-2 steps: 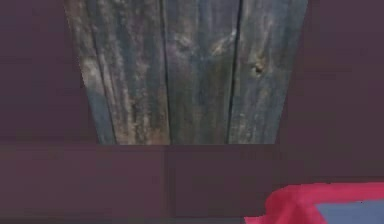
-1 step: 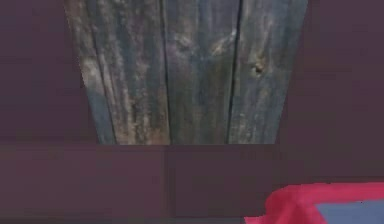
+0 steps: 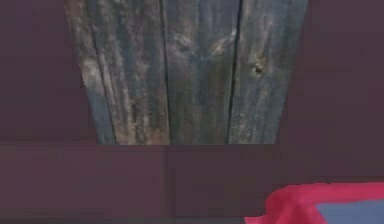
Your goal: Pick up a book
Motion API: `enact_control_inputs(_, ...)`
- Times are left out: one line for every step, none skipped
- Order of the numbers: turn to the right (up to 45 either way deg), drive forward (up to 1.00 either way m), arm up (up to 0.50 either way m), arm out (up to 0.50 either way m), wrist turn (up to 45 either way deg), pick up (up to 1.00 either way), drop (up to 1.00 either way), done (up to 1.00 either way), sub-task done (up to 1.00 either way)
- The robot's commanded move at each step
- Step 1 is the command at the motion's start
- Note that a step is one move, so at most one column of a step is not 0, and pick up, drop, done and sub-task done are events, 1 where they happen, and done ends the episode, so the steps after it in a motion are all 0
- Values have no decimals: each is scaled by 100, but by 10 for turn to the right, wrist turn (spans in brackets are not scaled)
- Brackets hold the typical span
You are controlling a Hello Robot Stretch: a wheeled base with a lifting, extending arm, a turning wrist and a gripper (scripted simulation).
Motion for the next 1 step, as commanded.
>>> enact_control_inputs(0, 0, 0, 0, 0, 100, 0, 0, 0)
